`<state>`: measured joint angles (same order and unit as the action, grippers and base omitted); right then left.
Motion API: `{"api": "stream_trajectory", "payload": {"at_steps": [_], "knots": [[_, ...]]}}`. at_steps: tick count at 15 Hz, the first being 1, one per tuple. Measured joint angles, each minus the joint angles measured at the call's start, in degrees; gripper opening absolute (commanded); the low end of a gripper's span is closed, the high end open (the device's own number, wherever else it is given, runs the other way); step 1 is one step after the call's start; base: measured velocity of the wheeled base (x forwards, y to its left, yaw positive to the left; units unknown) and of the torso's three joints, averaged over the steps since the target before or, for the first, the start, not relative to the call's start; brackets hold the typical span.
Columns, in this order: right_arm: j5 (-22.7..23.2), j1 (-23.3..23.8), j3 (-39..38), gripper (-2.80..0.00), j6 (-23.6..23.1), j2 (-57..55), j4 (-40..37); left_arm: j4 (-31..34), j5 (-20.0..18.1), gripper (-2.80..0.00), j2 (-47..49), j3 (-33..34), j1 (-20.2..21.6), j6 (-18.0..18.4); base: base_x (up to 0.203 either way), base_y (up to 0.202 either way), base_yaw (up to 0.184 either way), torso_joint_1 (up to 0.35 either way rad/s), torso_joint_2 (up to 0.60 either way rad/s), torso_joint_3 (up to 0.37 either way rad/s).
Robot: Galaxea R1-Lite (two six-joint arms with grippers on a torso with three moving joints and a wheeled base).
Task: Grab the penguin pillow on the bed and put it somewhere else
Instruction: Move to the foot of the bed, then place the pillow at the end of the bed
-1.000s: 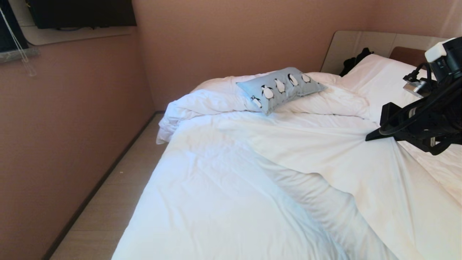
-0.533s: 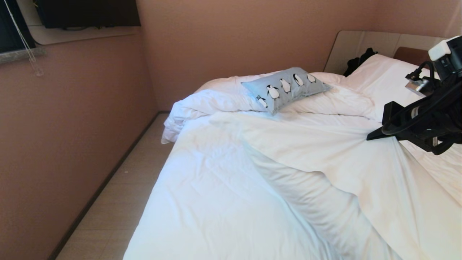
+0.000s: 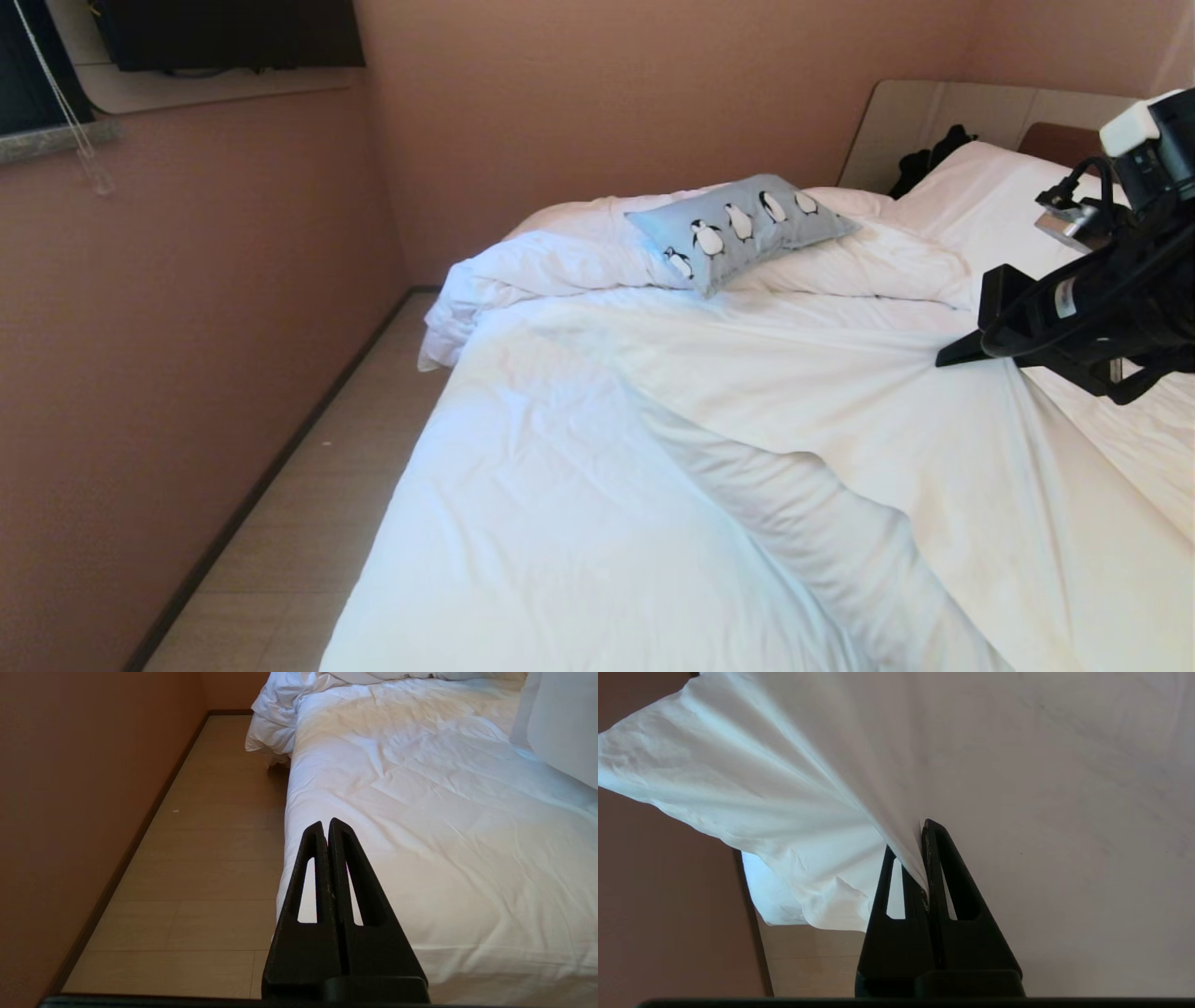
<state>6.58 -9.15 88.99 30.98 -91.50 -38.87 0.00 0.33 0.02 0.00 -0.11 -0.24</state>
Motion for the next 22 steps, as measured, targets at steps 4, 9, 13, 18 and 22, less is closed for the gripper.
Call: {"api": "stream_trajectory", "payload": {"at_steps": [4, 9, 13, 18, 22], "knots": [[-0.22, -1.28, 0.18, -2.8, 0.24, -1.47, 2.44, 0.0, 0.0, -2.8, 0.0, 0.0, 0.04, 0.0, 0.0, 0.0, 0.0, 0.0, 0.0, 0.0], [-0.95, -1.67, 8.04, -2.8, 0.16, -5.19, 8.65, -0.02, -0.02, -2.8, 0.0, 0.0, 0.04, -0.01, 0.0, 0.0, 0.0, 0.0, 0.0, 0.0], [-4.37, -4.76, 16.19, -2.8, -0.22, -9.43, 10.37, 0.0, -0.02, -2.8, 0.0, 0.0, 0.04, -0.02, 0.0, 0.0, 0.0, 0.0, 0.0, 0.0], [-14.09, -13.77, 21.44, -2.8, -2.39, -15.94, 11.92, 0.0, -0.02, -2.8, 0.0, 0.0, 0.01, 0.0, 0.0, 0.0, 0.0, 0.0, 0.0, 0.0], [-24.53, -19.1, 21.68, -2.8, -6.19, -21.55, 15.66, -0.07, 0.0, -2.8, 0.0, 0.0, 0.0, 0.0, 0.0, 0.0, 0.0, 0.0, 0.0, 0.0]]}}
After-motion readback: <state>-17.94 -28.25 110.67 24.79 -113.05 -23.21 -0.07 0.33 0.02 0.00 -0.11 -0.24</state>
